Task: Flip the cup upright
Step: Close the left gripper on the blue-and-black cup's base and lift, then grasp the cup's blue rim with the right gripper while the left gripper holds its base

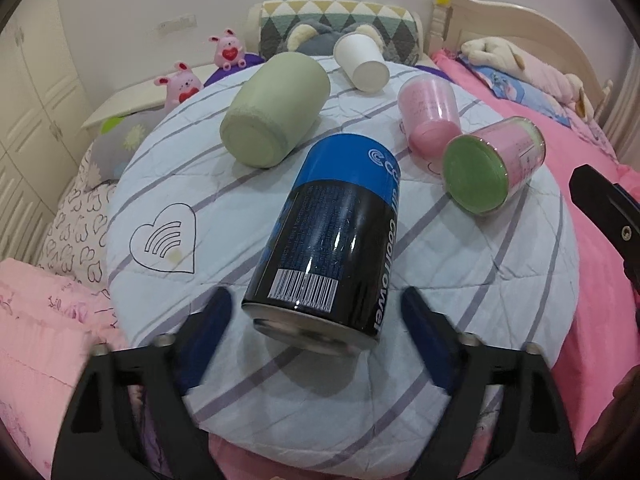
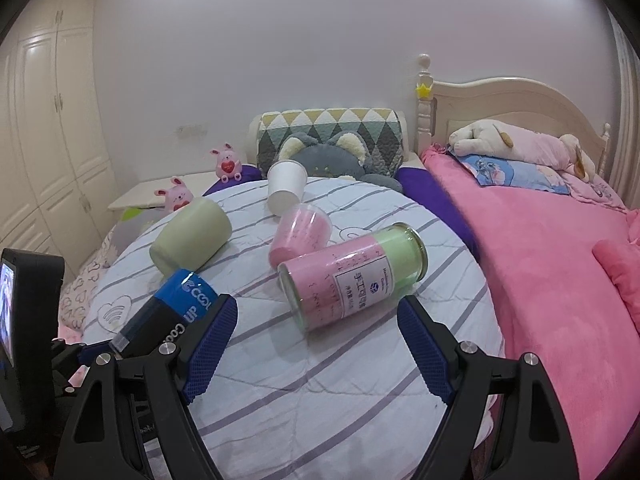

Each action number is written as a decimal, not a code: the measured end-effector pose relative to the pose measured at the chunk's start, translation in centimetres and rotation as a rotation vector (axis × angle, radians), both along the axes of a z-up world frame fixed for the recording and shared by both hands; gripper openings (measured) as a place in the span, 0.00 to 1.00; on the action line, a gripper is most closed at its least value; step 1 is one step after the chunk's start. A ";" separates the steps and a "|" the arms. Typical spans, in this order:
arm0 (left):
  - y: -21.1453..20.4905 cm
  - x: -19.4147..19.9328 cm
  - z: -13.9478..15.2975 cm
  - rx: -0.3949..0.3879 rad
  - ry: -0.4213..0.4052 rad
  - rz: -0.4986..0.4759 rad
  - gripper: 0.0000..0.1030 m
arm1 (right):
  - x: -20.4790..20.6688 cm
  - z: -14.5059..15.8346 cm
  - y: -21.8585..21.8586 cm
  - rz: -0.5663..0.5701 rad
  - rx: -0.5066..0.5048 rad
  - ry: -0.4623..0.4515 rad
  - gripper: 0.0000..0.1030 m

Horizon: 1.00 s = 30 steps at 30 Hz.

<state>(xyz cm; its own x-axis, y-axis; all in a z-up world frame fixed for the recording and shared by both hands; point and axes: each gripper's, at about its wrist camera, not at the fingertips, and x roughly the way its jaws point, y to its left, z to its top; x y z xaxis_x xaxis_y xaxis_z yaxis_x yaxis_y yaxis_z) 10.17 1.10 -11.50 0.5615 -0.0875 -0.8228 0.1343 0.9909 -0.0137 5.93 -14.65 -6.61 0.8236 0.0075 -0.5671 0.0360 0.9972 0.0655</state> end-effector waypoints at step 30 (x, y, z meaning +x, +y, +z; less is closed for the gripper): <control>8.0 -1.3 1.9 -0.087 -0.073 -0.040 0.99 | 8.5 -5.3 5.2 0.155 0.520 0.373 0.81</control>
